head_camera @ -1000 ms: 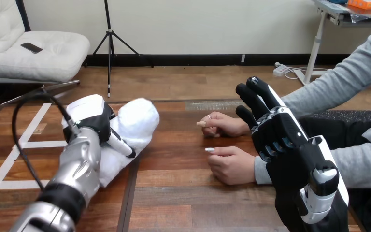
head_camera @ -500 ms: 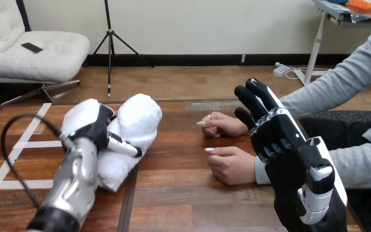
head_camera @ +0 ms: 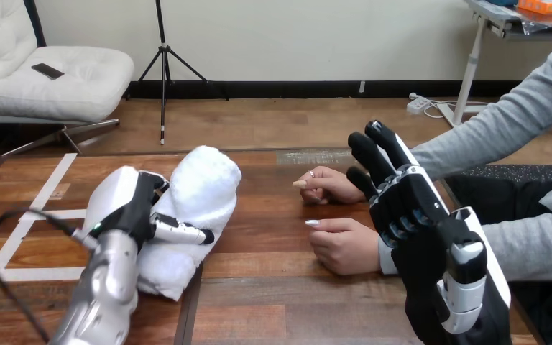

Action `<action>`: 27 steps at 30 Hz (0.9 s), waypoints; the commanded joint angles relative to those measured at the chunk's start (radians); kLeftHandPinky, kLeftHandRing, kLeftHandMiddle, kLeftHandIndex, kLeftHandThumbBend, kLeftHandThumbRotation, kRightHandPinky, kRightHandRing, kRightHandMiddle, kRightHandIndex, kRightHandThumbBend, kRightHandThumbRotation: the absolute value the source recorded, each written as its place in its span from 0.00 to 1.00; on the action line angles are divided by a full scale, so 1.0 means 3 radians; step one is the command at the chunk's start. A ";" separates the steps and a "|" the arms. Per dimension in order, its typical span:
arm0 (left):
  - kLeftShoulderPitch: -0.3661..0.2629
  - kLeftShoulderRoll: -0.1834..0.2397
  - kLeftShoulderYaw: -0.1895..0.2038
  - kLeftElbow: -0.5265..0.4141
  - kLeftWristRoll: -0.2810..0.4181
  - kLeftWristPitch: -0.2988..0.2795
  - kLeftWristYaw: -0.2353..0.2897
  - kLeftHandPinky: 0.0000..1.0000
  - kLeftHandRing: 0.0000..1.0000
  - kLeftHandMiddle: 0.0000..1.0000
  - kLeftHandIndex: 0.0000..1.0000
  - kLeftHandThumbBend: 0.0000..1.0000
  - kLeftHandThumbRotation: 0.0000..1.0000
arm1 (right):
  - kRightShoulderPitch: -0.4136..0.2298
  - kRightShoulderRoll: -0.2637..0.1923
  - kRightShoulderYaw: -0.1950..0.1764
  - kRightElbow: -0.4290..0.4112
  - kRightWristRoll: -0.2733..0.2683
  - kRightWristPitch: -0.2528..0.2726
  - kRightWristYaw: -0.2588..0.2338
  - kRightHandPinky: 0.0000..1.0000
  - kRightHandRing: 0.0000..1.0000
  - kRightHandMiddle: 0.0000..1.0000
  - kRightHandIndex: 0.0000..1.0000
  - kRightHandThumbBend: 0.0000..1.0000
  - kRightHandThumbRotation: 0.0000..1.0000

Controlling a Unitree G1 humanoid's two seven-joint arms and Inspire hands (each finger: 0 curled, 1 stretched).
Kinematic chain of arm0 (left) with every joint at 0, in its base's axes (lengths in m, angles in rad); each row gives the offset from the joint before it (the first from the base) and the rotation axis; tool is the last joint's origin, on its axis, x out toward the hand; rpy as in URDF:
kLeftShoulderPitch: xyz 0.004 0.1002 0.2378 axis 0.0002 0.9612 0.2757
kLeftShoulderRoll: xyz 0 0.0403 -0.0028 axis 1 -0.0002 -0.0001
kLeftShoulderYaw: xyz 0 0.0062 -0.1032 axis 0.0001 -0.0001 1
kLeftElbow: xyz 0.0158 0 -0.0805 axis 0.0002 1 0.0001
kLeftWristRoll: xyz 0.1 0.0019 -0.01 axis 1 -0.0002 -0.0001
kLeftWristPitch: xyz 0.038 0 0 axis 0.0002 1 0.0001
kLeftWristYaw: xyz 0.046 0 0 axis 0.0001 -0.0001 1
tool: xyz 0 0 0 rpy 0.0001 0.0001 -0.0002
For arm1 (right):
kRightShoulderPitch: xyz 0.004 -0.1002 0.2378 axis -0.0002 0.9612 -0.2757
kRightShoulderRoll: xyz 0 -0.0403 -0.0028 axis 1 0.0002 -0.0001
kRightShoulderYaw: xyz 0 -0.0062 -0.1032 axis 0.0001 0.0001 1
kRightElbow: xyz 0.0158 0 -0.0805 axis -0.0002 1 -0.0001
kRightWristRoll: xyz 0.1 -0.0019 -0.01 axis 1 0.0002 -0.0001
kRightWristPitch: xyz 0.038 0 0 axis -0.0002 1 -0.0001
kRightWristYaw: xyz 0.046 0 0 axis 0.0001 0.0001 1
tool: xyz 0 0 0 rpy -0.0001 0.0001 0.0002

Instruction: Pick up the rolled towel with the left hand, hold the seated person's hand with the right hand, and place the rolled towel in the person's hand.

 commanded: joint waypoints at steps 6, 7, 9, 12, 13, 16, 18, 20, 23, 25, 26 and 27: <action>0.0369 -0.0068 0.0544 -0.1401 -0.0430 -0.0527 0.0168 0.24 0.31 0.39 0.44 0.63 0.00 | -0.0318 -0.0059 -0.0132 0.0255 -0.0026 0.0043 0.0030 1.00 1.00 0.95 0.96 0.82 1.00; 0.0422 -0.0087 0.0562 -0.1469 -0.0459 -0.0537 0.0175 0.25 0.31 0.39 0.44 0.63 0.00 | -0.0330 -0.0065 -0.0139 0.0277 -0.0038 0.0039 0.0029 1.00 1.00 0.95 0.96 0.81 1.00; 0.0479 -0.0106 0.0580 -0.1544 -0.0490 -0.0545 0.0180 0.25 0.31 0.39 0.44 0.64 0.00 | -0.0343 -0.0073 -0.0147 0.0300 -0.0051 0.0033 0.0029 1.00 1.00 0.95 0.96 0.81 1.00; 0.0590 -0.0123 0.0605 -0.1653 -0.0547 -0.0643 0.0195 0.25 0.31 0.39 0.44 0.64 0.00 | -0.0373 -0.0085 -0.0162 0.0345 -0.0065 0.0018 0.0032 1.00 1.00 0.95 0.96 0.79 1.00; 0.0640 -0.0128 0.0613 -0.1687 -0.0559 -0.0715 0.0216 0.25 0.31 0.39 0.44 0.64 0.00 | -0.0391 -0.0089 -0.0169 0.0368 -0.0066 0.0010 0.0036 1.00 1.00 0.95 0.96 0.78 1.00; 0.0740 -0.0134 0.0623 -0.1752 -0.0564 -0.0870 0.0266 0.24 0.31 0.39 0.44 0.65 0.00 | -0.0423 -0.0104 -0.0184 0.0403 -0.0068 0.0008 0.0042 1.00 1.00 0.95 0.96 0.76 1.00; 0.0790 -0.0134 0.0624 -0.1782 -0.0559 -0.0950 0.0294 0.24 0.31 0.39 0.44 0.66 0.00 | -0.0435 -0.0114 -0.0191 0.0414 -0.0069 0.0017 0.0042 1.00 1.00 0.95 0.96 0.75 1.00; 0.0864 -0.0160 0.0635 -0.1832 -0.0576 -0.1054 0.0327 0.24 0.31 0.39 0.43 0.66 0.00 | -0.0455 -0.0129 -0.0200 0.0426 -0.0071 0.0038 0.0040 1.00 1.00 0.95 0.96 0.75 1.00; 0.0960 -0.0201 0.0644 -0.1888 -0.0596 -0.1193 0.0362 0.24 0.31 0.39 0.43 0.65 0.00 | -0.0482 -0.0142 -0.0211 0.0456 -0.0073 0.0042 0.0040 1.00 1.00 0.95 0.96 0.74 1.00; 0.1025 -0.0233 0.0645 -0.1924 -0.0600 -0.1287 0.0390 0.25 0.31 0.39 0.44 0.65 0.00 | -0.0503 -0.0147 -0.0218 0.0484 -0.0072 0.0035 0.0044 1.00 1.00 0.95 0.96 0.74 1.00; 0.1054 -0.0249 0.0645 -0.1942 -0.0598 -0.1326 0.0403 0.25 0.31 0.39 0.44 0.64 0.00 | -0.0512 -0.0150 -0.0221 0.0497 -0.0070 0.0030 0.0047 1.00 1.00 0.95 0.96 0.74 1.00; 0.1075 -0.0261 0.0647 -0.1954 -0.0596 -0.1353 0.0410 0.25 0.31 0.39 0.44 0.64 0.00 | -0.0518 -0.0151 -0.0223 0.0505 -0.0068 0.0027 0.0049 1.00 1.00 0.95 0.96 0.74 1.00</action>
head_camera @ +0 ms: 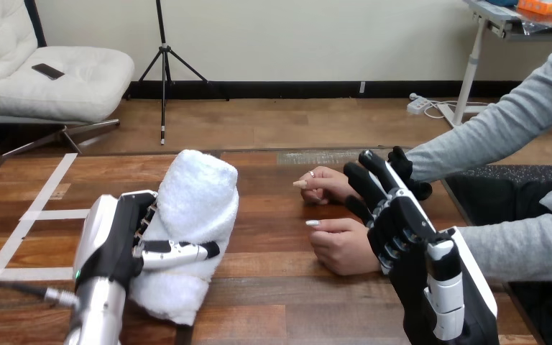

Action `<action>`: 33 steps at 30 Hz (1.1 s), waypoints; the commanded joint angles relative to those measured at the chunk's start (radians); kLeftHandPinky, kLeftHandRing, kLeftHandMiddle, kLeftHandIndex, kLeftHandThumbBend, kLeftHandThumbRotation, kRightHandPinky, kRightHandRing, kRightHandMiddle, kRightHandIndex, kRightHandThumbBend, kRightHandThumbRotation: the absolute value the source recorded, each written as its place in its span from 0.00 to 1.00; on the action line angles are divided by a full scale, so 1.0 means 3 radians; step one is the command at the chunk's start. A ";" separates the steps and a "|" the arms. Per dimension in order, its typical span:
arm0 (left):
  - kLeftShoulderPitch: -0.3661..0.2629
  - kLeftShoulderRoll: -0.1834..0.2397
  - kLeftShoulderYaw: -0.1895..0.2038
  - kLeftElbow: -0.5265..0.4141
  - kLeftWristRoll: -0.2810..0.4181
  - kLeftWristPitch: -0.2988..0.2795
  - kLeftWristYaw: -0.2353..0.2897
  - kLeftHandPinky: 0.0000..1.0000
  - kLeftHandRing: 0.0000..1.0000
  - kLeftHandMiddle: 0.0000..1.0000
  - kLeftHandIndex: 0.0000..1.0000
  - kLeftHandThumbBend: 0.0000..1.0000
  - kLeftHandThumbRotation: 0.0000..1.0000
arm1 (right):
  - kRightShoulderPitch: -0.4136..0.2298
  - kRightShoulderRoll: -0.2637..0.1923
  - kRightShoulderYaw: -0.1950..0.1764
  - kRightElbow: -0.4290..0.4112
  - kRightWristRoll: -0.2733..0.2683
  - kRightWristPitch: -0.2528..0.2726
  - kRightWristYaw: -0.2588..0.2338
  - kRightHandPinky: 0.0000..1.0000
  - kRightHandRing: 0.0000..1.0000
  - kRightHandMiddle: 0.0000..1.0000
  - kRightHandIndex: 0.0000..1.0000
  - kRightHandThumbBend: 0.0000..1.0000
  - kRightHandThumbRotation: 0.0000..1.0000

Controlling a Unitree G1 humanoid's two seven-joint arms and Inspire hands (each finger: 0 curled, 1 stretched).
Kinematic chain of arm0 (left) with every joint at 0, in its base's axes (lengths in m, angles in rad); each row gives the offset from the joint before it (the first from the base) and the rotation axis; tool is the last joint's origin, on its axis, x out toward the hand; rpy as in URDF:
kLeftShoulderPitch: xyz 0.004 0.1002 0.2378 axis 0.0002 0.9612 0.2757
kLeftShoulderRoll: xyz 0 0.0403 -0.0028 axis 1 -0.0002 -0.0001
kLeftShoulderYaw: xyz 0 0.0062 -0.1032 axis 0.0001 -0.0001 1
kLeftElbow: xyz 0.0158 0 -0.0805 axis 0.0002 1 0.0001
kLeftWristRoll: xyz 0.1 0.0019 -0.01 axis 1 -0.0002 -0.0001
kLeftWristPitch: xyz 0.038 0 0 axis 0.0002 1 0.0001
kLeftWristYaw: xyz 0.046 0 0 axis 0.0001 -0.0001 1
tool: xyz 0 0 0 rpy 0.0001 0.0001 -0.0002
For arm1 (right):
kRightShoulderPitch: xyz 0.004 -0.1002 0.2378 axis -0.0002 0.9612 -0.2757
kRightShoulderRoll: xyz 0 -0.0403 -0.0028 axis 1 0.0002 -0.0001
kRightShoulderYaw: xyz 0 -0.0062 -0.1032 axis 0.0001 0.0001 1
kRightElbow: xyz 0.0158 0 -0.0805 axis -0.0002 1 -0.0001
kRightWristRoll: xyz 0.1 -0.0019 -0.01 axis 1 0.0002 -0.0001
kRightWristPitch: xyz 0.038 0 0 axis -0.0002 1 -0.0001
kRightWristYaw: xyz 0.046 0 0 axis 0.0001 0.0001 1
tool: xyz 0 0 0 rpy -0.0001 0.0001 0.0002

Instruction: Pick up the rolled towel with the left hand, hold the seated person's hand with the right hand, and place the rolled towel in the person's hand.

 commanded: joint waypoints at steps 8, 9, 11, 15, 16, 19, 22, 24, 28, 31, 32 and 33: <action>0.0225 -0.0290 0.0265 -0.1054 -0.0224 -0.0991 0.0359 0.28 0.33 0.39 0.43 0.63 0.00 | -0.0544 -0.0123 -0.0187 0.0170 -0.0066 0.0023 0.0031 1.00 1.00 0.95 0.96 0.75 1.00; 0.0244 -0.0304 0.0264 -0.1069 -0.0224 -0.0996 0.0362 0.28 0.33 0.39 0.43 0.63 0.00 | -0.0546 -0.0126 -0.0189 0.0172 -0.0069 0.0022 0.0029 1.00 1.00 0.95 0.96 0.75 1.00; 0.0306 -0.0340 0.0255 -0.1117 -0.0210 -0.1014 0.0369 0.28 0.33 0.39 0.43 0.62 0.00 | -0.0550 -0.0124 -0.0189 0.0171 -0.0070 0.0036 0.0021 1.00 1.00 0.95 0.96 0.75 1.00; 0.0368 -0.0391 0.0244 -0.1121 -0.0204 -0.1136 0.0386 0.28 0.33 0.39 0.42 0.61 0.00 | -0.0552 -0.0128 -0.0188 0.0160 -0.0064 0.0079 0.0016 1.00 1.00 0.95 0.96 0.76 1.00; 0.0382 -0.0410 0.0241 -0.1109 -0.0212 -0.1184 0.0393 0.28 0.33 0.38 0.42 0.61 0.00 | -0.0556 -0.0133 -0.0187 0.0161 -0.0061 0.0090 0.0021 1.00 1.00 0.95 0.97 0.76 1.00; 0.0407 -0.0454 0.0241 -0.1089 -0.0231 -0.1265 0.0397 0.28 0.32 0.38 0.42 0.60 0.00 | -0.0563 -0.0141 -0.0186 0.0162 -0.0063 0.0108 0.0026 1.00 1.00 0.96 0.97 0.75 1.00; 0.0415 -0.0497 0.0247 -0.1065 -0.0247 -0.1338 0.0400 0.28 0.32 0.38 0.42 0.60 0.00 | -0.0573 -0.0146 -0.0188 0.0169 -0.0080 0.0119 0.0021 1.00 1.00 0.96 0.98 0.74 1.00; 0.0411 -0.0520 0.0256 -0.1041 -0.0250 -0.1385 0.0404 0.28 0.32 0.37 0.42 0.60 0.00 | -0.0580 -0.0148 -0.0190 0.0176 -0.0092 0.0121 0.0020 1.00 1.00 0.96 0.98 0.74 1.00; 0.0379 -0.0548 0.0283 -0.0969 -0.0224 -0.1520 0.0424 0.28 0.32 0.37 0.41 0.59 0.00 | -0.0599 -0.0152 -0.0193 0.0205 -0.0122 0.0108 0.0030 1.00 1.00 0.97 0.98 0.74 1.00; 0.0346 -0.0569 0.0307 -0.0897 -0.0239 -0.1644 0.0426 0.28 0.32 0.37 0.41 0.58 0.00 | -0.0611 -0.0150 -0.0198 0.0227 -0.0141 0.0095 0.0039 1.00 1.00 0.97 0.98 0.73 1.00; 0.0337 -0.0576 0.0314 -0.0876 -0.0252 -0.1681 0.0421 0.28 0.32 0.37 0.41 0.58 0.00 | -0.0613 -0.0150 -0.0200 0.0233 -0.0144 0.0093 0.0043 1.00 1.00 0.97 0.98 0.73 1.00; 0.0322 -0.0589 0.0322 -0.0842 -0.0280 -0.1738 0.0417 0.28 0.32 0.38 0.41 0.57 0.00 | -0.0619 -0.0150 -0.0203 0.0245 -0.0154 0.0088 0.0043 1.00 1.00 0.97 0.98 0.72 1.00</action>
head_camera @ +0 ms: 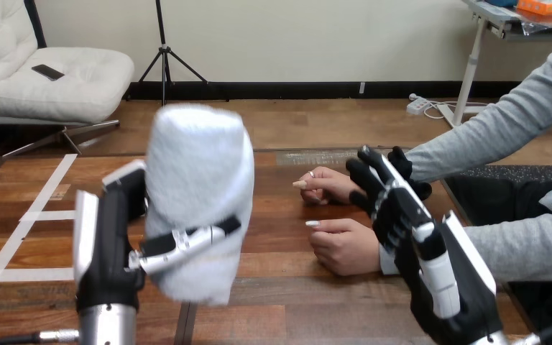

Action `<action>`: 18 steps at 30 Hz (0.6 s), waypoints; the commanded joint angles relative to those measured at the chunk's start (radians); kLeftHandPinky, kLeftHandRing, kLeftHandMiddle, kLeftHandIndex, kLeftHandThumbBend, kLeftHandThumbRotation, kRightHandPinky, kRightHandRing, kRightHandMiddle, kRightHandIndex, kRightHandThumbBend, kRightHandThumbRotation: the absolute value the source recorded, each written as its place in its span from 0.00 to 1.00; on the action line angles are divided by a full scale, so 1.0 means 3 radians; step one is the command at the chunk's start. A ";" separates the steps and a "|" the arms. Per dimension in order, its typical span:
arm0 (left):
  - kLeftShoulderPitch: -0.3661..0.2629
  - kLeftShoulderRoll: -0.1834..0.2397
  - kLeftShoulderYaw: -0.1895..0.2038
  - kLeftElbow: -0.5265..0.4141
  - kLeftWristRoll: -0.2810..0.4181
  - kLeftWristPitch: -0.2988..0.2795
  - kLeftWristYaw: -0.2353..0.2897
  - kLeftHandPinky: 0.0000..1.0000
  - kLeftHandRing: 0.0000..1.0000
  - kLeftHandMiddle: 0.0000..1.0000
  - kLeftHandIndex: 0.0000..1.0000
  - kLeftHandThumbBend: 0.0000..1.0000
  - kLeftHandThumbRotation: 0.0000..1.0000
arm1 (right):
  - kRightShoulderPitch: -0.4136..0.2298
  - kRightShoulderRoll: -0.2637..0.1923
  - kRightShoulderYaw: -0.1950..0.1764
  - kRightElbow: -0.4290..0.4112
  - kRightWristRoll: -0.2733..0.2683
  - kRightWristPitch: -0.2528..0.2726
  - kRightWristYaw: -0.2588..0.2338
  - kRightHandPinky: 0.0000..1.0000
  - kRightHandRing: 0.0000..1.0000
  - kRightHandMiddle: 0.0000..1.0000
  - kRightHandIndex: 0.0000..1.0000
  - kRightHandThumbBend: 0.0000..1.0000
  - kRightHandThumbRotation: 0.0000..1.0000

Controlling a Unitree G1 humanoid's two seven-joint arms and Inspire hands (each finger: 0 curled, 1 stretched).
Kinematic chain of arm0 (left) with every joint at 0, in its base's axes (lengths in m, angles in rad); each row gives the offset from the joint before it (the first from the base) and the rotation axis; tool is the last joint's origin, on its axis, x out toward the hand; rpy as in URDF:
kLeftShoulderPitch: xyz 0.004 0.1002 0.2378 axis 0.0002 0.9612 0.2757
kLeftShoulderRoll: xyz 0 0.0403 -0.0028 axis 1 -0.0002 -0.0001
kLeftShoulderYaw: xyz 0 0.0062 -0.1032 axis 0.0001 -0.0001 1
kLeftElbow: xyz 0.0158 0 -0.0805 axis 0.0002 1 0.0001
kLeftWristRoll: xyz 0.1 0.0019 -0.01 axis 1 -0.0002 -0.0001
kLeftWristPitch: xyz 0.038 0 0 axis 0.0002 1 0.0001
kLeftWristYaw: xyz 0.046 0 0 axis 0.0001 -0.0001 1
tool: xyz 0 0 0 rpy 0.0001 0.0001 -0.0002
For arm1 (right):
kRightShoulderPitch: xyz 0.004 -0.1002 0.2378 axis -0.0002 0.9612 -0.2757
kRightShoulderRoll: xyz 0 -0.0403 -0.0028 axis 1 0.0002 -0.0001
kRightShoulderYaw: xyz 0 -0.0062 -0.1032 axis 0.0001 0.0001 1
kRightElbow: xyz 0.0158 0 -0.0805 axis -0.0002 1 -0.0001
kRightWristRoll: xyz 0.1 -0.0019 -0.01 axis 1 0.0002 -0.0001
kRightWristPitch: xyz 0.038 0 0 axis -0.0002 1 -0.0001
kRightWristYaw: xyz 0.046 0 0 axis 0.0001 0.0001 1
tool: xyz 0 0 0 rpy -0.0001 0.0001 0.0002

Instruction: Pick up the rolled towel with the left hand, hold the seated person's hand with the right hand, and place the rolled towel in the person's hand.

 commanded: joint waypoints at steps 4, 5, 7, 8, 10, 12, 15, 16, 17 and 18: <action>-0.0326 -0.0080 0.0156 -0.0063 -0.0145 -0.0404 0.0038 0.28 0.32 0.38 0.41 0.56 0.00 | -0.0238 0.0022 -0.0053 0.0077 -0.0038 -0.0057 0.0017 1.00 1.00 0.96 0.98 0.72 1.00; -0.0332 -0.0093 0.0162 -0.0046 -0.0164 -0.0432 0.0035 0.28 0.32 0.38 0.41 0.56 0.00 | -0.0240 0.0023 -0.0055 0.0083 -0.0040 -0.0058 0.0018 1.00 1.00 0.96 0.98 0.72 1.00; -0.0349 -0.0121 0.0174 -0.0009 -0.0213 -0.0493 0.0027 0.28 0.32 0.38 0.41 0.56 0.00 | -0.0243 0.0024 -0.0059 0.0096 -0.0047 -0.0062 0.0018 1.00 1.00 0.96 0.98 0.72 1.00; -0.0358 -0.0133 0.0178 0.0009 -0.0235 -0.0519 0.0023 0.28 0.32 0.38 0.41 0.56 0.00 | -0.0246 0.0024 -0.0061 0.0102 -0.0050 -0.0065 0.0018 1.00 1.00 0.96 0.98 0.72 1.00; -0.0390 -0.0175 0.0192 0.0064 -0.0293 -0.0581 0.0033 0.28 0.32 0.38 0.41 0.57 0.00 | -0.0252 0.0023 -0.0069 0.0123 -0.0063 -0.0073 0.0014 1.00 1.00 0.96 0.97 0.73 1.00; -0.0415 -0.0203 0.0207 0.0113 -0.0318 -0.0637 0.0039 0.28 0.32 0.38 0.41 0.57 0.00 | -0.0257 0.0023 -0.0074 0.0141 -0.0069 -0.0081 0.0015 1.00 1.00 0.96 0.97 0.74 1.00; -0.0455 -0.0237 0.0230 0.0190 -0.0351 -0.0727 0.0041 0.28 0.32 0.38 0.41 0.58 0.00 | -0.0271 0.0020 -0.0084 0.0178 -0.0081 -0.0109 0.0022 1.00 1.00 0.96 0.97 0.74 1.00; -0.0467 -0.0249 0.0237 0.0214 -0.0362 -0.0755 0.0039 0.28 0.32 0.38 0.41 0.57 0.00 | -0.0277 0.0019 -0.0087 0.0193 -0.0087 -0.0125 0.0026 1.00 1.00 0.96 0.97 0.74 1.00; -0.0475 -0.0258 0.0243 0.0232 -0.0370 -0.0777 0.0036 0.28 0.32 0.38 0.41 0.57 0.00 | -0.0282 0.0018 -0.0090 0.0205 -0.0091 -0.0138 0.0028 1.00 1.00 0.96 0.97 0.74 1.00; -0.0490 -0.0273 0.0251 0.0263 -0.0393 -0.0811 0.0033 0.28 0.32 0.39 0.42 0.57 0.00 | -0.0287 0.0014 -0.0095 0.0219 -0.0093 -0.0139 0.0031 1.00 1.00 0.96 0.97 0.73 1.00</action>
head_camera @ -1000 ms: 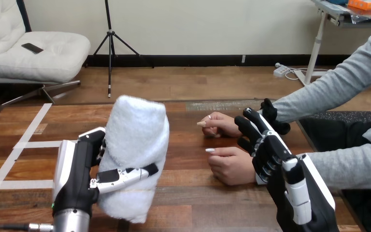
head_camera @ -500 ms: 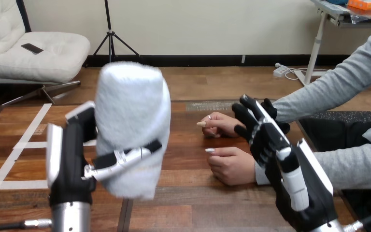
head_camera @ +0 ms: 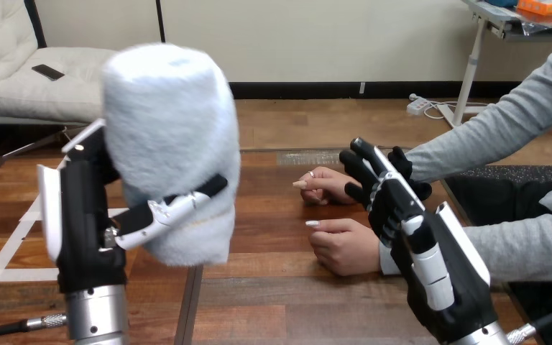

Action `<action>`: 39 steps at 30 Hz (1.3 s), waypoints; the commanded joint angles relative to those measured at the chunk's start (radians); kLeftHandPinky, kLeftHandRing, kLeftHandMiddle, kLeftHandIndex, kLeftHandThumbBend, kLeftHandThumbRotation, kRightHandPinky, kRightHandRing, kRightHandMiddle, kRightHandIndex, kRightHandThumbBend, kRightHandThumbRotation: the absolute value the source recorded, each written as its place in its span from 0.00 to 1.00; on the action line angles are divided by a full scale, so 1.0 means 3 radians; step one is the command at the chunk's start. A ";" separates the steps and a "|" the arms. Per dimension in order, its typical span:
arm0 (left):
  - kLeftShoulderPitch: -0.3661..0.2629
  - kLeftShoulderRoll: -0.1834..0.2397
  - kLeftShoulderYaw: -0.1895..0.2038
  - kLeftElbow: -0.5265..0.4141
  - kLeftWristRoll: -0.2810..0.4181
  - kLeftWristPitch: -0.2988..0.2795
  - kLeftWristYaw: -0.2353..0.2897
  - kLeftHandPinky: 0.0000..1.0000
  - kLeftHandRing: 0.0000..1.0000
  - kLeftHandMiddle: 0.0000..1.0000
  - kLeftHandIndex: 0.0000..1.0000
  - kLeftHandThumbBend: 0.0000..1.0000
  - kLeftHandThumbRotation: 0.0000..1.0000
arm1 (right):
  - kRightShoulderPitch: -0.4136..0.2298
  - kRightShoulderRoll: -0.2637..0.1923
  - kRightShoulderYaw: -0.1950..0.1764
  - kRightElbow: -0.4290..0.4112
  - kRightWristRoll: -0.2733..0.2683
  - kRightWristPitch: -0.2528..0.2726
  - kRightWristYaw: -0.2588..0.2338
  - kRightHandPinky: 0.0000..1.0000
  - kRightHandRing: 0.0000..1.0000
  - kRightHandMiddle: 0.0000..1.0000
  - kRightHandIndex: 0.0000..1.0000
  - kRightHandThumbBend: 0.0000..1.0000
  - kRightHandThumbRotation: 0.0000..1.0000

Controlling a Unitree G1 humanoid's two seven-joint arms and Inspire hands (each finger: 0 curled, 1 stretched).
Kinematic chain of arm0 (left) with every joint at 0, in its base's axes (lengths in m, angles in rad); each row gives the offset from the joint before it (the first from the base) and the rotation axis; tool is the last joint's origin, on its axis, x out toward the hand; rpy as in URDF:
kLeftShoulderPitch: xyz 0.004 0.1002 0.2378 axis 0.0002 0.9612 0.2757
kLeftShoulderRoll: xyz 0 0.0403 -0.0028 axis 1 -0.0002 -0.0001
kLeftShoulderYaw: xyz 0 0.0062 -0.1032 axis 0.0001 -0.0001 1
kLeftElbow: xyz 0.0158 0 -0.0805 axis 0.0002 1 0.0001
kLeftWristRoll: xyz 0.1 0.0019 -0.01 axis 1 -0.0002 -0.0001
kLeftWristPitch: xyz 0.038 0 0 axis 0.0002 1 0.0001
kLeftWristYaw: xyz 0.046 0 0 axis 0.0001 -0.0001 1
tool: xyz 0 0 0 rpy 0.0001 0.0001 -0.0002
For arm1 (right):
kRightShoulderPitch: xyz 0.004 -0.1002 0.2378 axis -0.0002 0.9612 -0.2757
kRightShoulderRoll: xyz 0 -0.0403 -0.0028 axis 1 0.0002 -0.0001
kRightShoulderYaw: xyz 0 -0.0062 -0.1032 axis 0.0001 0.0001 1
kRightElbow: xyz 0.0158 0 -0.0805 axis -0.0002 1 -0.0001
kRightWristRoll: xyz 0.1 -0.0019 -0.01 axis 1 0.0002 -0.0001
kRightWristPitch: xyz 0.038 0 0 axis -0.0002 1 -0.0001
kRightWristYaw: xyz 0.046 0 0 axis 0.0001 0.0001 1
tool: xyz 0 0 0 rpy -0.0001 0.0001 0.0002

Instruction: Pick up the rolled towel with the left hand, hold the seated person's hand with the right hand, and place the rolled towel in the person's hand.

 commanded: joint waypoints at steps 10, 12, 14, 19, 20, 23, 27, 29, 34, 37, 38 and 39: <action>-0.0342 -0.0143 0.0120 0.0309 -0.0123 -0.0330 -0.0009 0.29 0.33 0.40 0.43 0.55 0.00 | -0.0272 -0.0061 -0.0151 0.0213 -0.0155 -0.0181 -0.0035 1.00 0.97 0.93 0.94 0.76 1.00; -0.0357 -0.0146 0.0130 0.0336 -0.0129 -0.0348 -0.0018 0.29 0.34 0.40 0.43 0.54 0.00 | -0.0313 -0.0092 -0.0181 0.0262 -0.0239 -0.0216 -0.0061 0.99 0.96 0.93 0.93 0.77 1.00; -0.0368 -0.0153 0.0139 0.0349 -0.0134 -0.0354 -0.0027 0.29 0.34 0.40 0.43 0.54 0.00 | -0.0349 -0.0114 -0.0207 0.0308 -0.0310 -0.0253 -0.0082 0.97 0.94 0.92 0.92 0.77 1.00; -0.0401 -0.0166 0.0166 0.0406 -0.0163 -0.0400 -0.0059 0.29 0.34 0.40 0.43 0.55 0.00 | -0.0466 -0.0184 -0.0283 0.0422 -0.0301 -0.0227 -0.0040 0.93 0.92 0.91 0.90 0.80 1.00; -0.0404 -0.0169 0.0169 0.0412 -0.0170 -0.0406 -0.0066 0.29 0.34 0.40 0.43 0.55 0.00 | -0.0483 -0.0193 -0.0292 0.0443 -0.0297 -0.0234 -0.0032 0.92 0.92 0.91 0.90 0.80 1.00; -0.0416 -0.0175 0.0178 0.0441 -0.0199 -0.0439 -0.0092 0.29 0.34 0.40 0.43 0.56 0.00 | -0.0567 -0.0265 -0.0329 0.0527 -0.0350 -0.0270 -0.0040 0.92 0.91 0.90 0.89 0.80 1.00; -0.0425 -0.0177 0.0184 0.0482 -0.0243 -0.0493 -0.0133 0.29 0.34 0.40 0.43 0.56 0.00 | -0.0693 -0.0379 -0.0373 0.0637 -0.0345 -0.0262 0.0014 0.90 0.91 0.89 0.87 0.82 1.00; -0.0425 -0.0180 0.0185 0.0493 -0.0264 -0.0507 -0.0149 0.29 0.34 0.40 0.43 0.57 0.00 | -0.0742 -0.0419 -0.0386 0.0694 -0.0345 -0.0276 0.0035 0.90 0.90 0.89 0.87 0.86 1.00; -0.0412 -0.0183 0.0200 0.0506 -0.0252 -0.0519 -0.0163 0.29 0.34 0.40 0.43 0.57 0.00 | -0.0902 -0.0542 -0.0428 0.0875 -0.0428 -0.0300 0.0029 0.86 0.89 0.87 0.85 0.93 1.00; -0.0402 -0.0182 0.0205 0.0510 -0.0242 -0.0526 -0.0171 0.29 0.34 0.40 0.43 0.58 0.00 | -0.1004 -0.0600 -0.0445 0.0998 -0.0449 -0.0321 0.0043 0.84 0.88 0.86 0.84 0.96 1.00; -0.0401 -0.0182 0.0207 0.0511 -0.0240 -0.0528 -0.0173 0.29 0.34 0.40 0.43 0.58 0.00 | -0.1027 -0.0612 -0.0448 0.1029 -0.0455 -0.0331 0.0047 0.84 0.88 0.86 0.83 0.96 1.00; -0.0396 -0.0184 0.0207 0.0513 -0.0250 -0.0530 -0.0180 0.29 0.34 0.40 0.43 0.58 0.00 | -0.1074 -0.0639 -0.0456 0.1090 -0.0475 -0.0341 0.0045 0.83 0.87 0.86 0.83 0.96 1.00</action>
